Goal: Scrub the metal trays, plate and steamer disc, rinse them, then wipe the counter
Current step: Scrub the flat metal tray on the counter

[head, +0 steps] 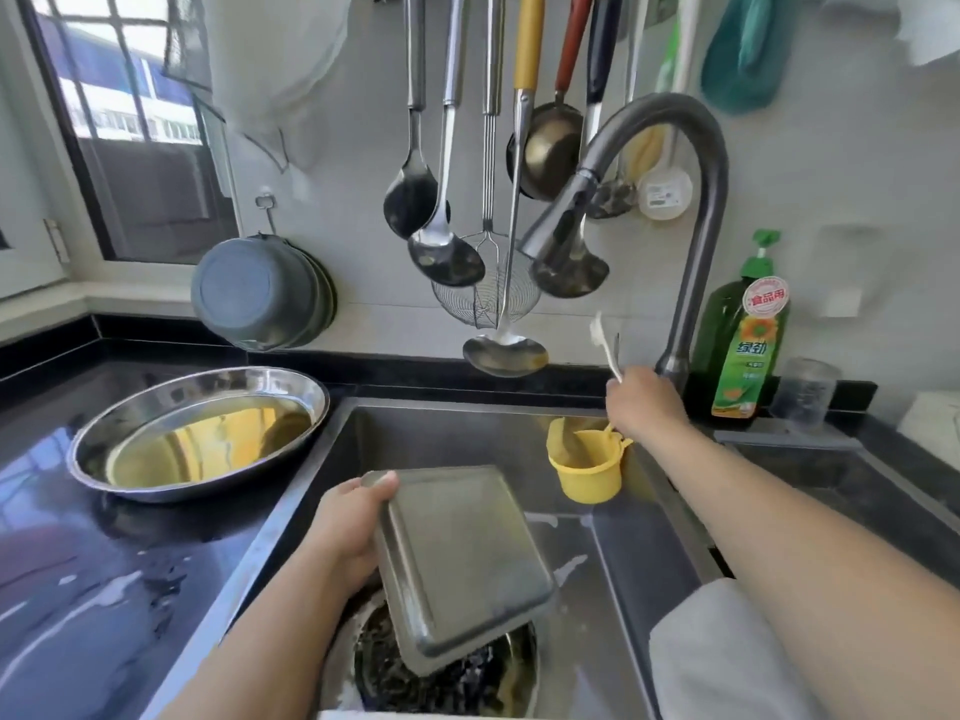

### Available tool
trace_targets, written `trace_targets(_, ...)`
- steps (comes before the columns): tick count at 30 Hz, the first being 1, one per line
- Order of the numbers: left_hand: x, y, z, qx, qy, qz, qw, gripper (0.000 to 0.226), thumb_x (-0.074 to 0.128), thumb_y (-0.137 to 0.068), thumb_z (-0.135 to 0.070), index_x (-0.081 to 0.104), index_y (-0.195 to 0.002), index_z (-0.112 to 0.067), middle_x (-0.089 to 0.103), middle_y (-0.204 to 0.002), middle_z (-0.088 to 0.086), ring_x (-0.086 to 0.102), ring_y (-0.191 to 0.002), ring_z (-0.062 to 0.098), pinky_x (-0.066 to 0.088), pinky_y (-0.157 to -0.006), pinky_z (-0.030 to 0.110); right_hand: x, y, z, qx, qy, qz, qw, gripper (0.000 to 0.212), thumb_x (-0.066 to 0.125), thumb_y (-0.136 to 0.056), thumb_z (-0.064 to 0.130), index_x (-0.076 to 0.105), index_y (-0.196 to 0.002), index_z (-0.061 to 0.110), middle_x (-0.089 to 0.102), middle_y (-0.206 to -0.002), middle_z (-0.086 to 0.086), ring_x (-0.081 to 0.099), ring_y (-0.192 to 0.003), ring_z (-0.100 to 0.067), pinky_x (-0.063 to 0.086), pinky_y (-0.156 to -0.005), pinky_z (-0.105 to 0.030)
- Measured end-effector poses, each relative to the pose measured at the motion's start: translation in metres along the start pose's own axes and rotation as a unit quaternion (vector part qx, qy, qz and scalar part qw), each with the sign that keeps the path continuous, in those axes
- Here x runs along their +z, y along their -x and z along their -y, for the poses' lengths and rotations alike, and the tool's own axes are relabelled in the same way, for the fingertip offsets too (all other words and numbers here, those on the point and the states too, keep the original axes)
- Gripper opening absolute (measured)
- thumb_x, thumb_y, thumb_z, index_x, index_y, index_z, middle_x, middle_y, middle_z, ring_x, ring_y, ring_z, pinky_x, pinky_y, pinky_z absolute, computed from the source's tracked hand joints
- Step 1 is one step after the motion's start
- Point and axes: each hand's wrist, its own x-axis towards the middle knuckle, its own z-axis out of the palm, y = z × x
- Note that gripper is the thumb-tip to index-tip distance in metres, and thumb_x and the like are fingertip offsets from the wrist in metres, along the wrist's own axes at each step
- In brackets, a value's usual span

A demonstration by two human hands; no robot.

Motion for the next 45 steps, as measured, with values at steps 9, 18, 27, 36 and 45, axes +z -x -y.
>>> trace_targets(9,0.001,-0.021,0.007,-0.056,0.127,-0.038,0.99,0.024,0.057,-0.106,-0.017,0.065,-0.117,0.002,0.074,-0.108,0.024,0.073,-0.1,0.04,0.056,-0.096,0.057,0.03,-0.052,0.001,0.064,-0.005,-0.087,0.994,0.038,0.048,-0.107,0.033,0.066,-0.116,0.001,0.052,-0.084,-0.008,0.052,-0.078,-0.027,0.041,-0.064,-0.035)
trace_targets(18,0.003,-0.019,0.001,-0.085,0.188,-0.081,0.975,0.027,0.055,-0.107,-0.013,0.055,-0.124,0.007,0.068,-0.11,0.025,0.071,-0.097,0.039,0.055,-0.097,0.06,0.041,-0.045,0.003,0.057,0.044,-0.117,0.991,0.021,0.058,-0.103,0.019,0.068,-0.108,0.002,0.056,-0.083,-0.01,0.054,-0.074,-0.028,0.041,-0.058,-0.033)
trace_targets(27,-0.002,-0.02,0.001,-0.1,0.179,-0.075,0.976,0.024,0.058,-0.105,-0.012,0.059,-0.122,0.005,0.071,-0.108,0.025,0.073,-0.095,0.041,0.055,-0.096,0.061,0.036,-0.061,0.004,0.112,-0.038,-0.101,0.988,0.029,0.057,-0.104,0.024,0.064,-0.117,-0.001,0.065,-0.105,-0.018,0.058,-0.083,-0.032,0.049,-0.067,-0.038)
trace_targets(36,-0.005,-0.024,0.0,-0.103,0.162,-0.086,0.978,0.027,0.063,-0.103,-0.018,0.061,-0.123,0.0,0.074,-0.109,0.023,0.075,-0.093,0.041,0.057,-0.092,0.062,0.023,0.046,-0.005,-0.038,0.026,-0.005,0.999,0.048,0.03,-0.107,0.047,0.062,-0.121,0.013,0.064,-0.108,-0.012,0.053,-0.094,-0.032,0.042,-0.078,-0.04)
trace_targets(45,-0.011,0.008,-0.001,-0.078,0.185,-0.103,0.974,0.024,0.058,-0.105,-0.021,0.064,-0.117,-0.001,0.075,-0.108,0.023,0.073,-0.1,0.042,0.054,-0.098,0.062,0.027,0.137,0.02,-0.176,-0.025,0.225,0.958,0.041,0.048,-0.107,0.031,0.05,-0.143,0.049,0.058,-0.118,0.016,0.056,-0.073,-0.004,0.051,-0.059,-0.019)
